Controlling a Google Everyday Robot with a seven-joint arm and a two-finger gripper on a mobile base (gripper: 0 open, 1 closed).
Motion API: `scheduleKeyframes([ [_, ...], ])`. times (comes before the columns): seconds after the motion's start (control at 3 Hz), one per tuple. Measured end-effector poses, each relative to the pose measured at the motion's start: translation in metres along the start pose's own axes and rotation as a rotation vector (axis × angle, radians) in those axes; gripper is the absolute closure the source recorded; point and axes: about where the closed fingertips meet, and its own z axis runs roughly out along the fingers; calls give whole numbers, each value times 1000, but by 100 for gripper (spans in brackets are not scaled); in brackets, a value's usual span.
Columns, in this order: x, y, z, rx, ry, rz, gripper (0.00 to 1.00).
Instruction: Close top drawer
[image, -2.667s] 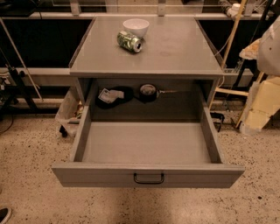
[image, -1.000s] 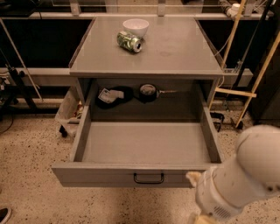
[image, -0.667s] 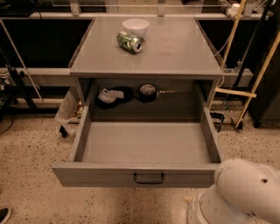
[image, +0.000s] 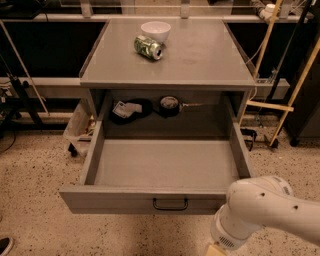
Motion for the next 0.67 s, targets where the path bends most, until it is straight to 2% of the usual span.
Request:
scheduleKeyframes([
  [0.33,10,-52,-22,106,29,84,0],
  [0.67,10,-52,-22,106,29,84,0],
])
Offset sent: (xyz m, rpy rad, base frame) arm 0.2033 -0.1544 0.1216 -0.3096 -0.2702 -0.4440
